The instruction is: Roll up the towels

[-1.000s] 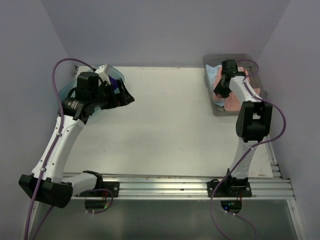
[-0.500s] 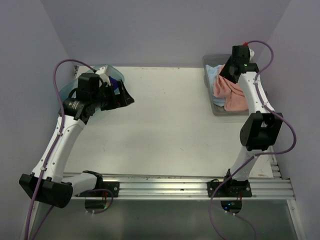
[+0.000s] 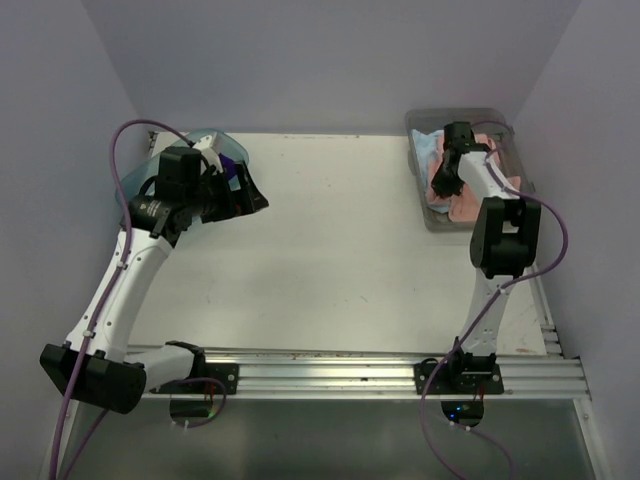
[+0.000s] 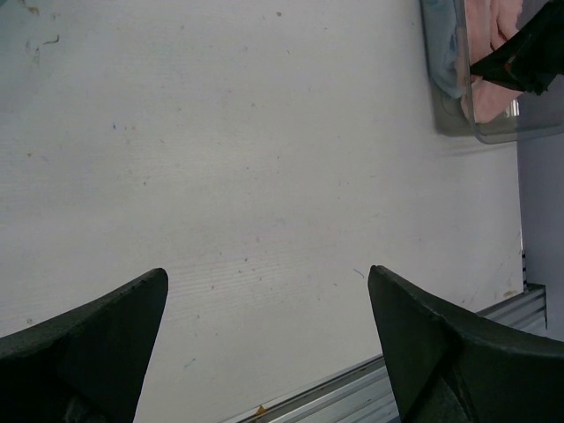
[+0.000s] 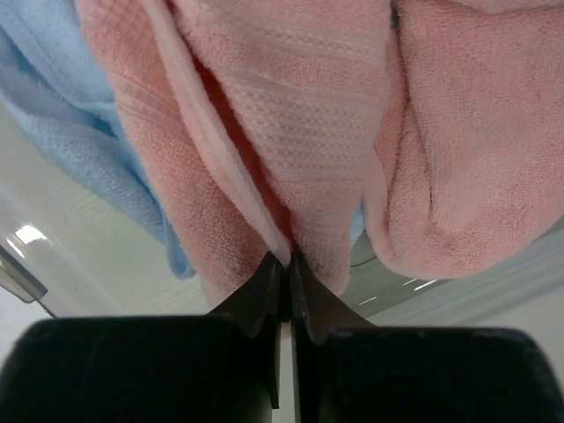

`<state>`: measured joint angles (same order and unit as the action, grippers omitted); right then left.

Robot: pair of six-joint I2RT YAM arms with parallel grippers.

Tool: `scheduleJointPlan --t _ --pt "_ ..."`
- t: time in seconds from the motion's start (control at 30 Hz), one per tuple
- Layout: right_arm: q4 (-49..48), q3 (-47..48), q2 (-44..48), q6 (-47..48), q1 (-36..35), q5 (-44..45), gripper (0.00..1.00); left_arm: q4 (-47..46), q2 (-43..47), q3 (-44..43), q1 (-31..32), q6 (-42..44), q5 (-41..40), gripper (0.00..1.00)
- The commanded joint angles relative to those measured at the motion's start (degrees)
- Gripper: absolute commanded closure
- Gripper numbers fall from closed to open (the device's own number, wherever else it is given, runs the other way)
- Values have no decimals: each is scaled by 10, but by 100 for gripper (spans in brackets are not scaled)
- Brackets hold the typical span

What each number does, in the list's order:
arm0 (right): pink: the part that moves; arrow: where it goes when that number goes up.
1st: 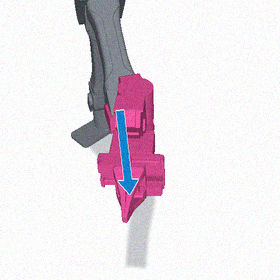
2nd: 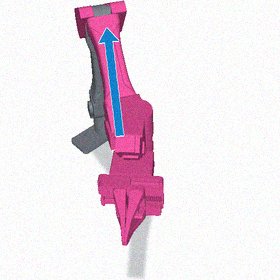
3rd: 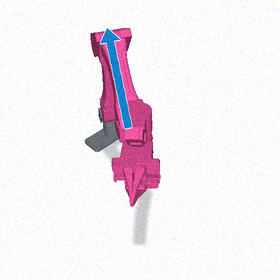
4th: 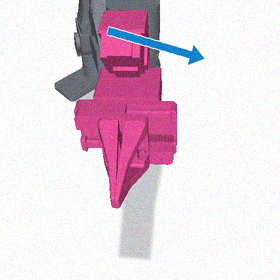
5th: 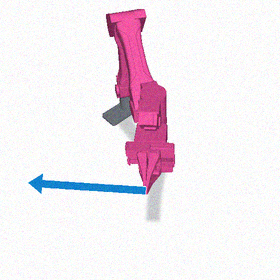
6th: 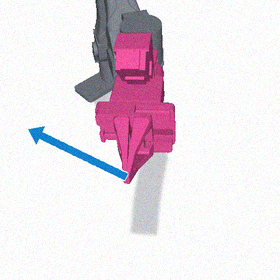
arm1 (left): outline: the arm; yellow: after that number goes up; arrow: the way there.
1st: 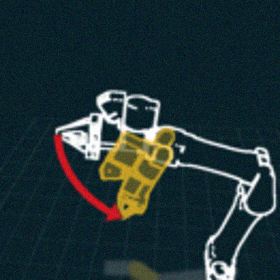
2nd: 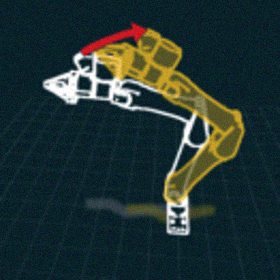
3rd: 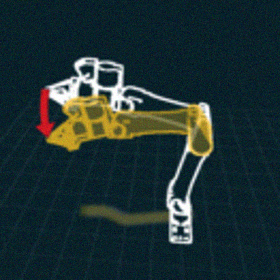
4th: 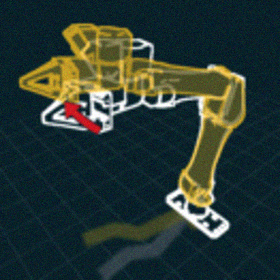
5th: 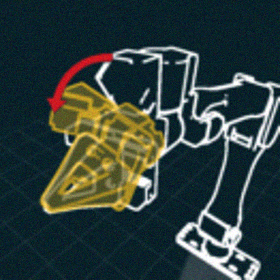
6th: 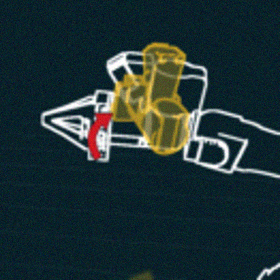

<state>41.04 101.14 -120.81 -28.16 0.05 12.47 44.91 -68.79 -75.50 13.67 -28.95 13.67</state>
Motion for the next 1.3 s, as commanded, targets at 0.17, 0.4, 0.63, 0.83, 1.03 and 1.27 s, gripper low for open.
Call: scheduleJointPlan --t 0.17,0.4,0.63,0.83,1.03,1.27 --pt "-35 -31 216 -21 15 28 100 7 2 0 2 -1 -14 0" --pt "-18 90 364 -6 15 -109 100 -6 -9 6 0 -11 -15 0" --pt "-95 117 443 -23 -34 -354 100 -32 -15 31 -12 -44 21 0" --pt "-98 29 490 17 -265 -358 100 -27 -7 36 -79 -38 64 0" --pt "-119 -141 457 14 -469 -238 100 -11 1 36 -152 -44 68 0" --pt "-46 -223 403 -4 -488 -92 32 4 16 49 -153 -4 95 0"
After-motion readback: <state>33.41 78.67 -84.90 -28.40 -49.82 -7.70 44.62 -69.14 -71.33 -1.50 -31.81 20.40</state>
